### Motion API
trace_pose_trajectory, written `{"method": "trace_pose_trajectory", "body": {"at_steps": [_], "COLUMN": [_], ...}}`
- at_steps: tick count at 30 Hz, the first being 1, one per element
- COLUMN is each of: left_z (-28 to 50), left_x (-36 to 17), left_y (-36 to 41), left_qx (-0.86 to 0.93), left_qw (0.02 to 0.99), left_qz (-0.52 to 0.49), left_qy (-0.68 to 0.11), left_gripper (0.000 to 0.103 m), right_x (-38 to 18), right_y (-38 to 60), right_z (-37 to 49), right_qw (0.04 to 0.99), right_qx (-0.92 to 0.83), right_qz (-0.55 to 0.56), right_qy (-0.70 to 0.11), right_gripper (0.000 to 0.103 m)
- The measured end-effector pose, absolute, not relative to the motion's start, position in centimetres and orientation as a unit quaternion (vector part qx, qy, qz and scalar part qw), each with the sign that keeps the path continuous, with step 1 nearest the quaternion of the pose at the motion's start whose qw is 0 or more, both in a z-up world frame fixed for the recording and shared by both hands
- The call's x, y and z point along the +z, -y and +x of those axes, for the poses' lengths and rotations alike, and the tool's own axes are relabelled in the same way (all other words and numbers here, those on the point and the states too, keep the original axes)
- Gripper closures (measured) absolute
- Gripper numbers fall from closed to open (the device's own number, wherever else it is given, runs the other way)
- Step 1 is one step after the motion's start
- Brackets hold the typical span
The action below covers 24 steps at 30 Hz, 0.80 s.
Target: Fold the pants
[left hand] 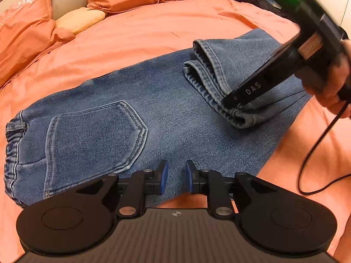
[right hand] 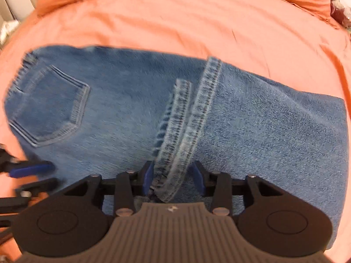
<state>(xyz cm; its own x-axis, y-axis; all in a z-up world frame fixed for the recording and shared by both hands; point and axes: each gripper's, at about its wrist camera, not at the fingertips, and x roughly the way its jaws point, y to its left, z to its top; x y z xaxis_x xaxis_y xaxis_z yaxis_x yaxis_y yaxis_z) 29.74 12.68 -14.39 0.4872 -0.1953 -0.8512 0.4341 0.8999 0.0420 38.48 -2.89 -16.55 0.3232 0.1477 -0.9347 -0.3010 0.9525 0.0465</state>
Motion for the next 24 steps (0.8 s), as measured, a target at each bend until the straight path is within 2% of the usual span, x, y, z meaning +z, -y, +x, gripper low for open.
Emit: {"method": "trace_pose_trajectory", "body": {"at_steps": [3,7,9,20,24], "left_z": [29.6,29.9,30.5,33.8,35.4], "left_x": [-14.1,-13.4,-13.1,-13.1,-13.7], "left_y": [-12.8,-12.9,-12.8,-10.8,-9.5], "left_qx": [-0.188,-0.203,-0.211,-0.212,-0.209], "left_qw": [0.853,0.858,0.859,0.859,0.854], "left_qz": [0.121,0.079,0.050,-0.019,-0.013], "left_qy": [-0.472,-0.466,-0.464,-0.466,-0.476], "left_gripper": [0.079,0.080,0.080,0.080,0.080], "right_x": [-15.6,-12.8,-11.9,-17.6,-17.5], "right_y": [3.8,5.8,5.9,5.9,5.8], "right_z": [37.9,36.1,35.3,36.7,37.2], "right_qw": [0.814,0.806,0.801,0.788,0.784], "right_qx": [0.158,0.209,0.230,0.233,0.245], "right_qz": [-0.047,-0.012,-0.010,0.029,0.038], "right_qy": [-0.556,-0.553,-0.552,-0.569,-0.569], "right_gripper": [0.096,0.098,0.103,0.102,0.095]}}
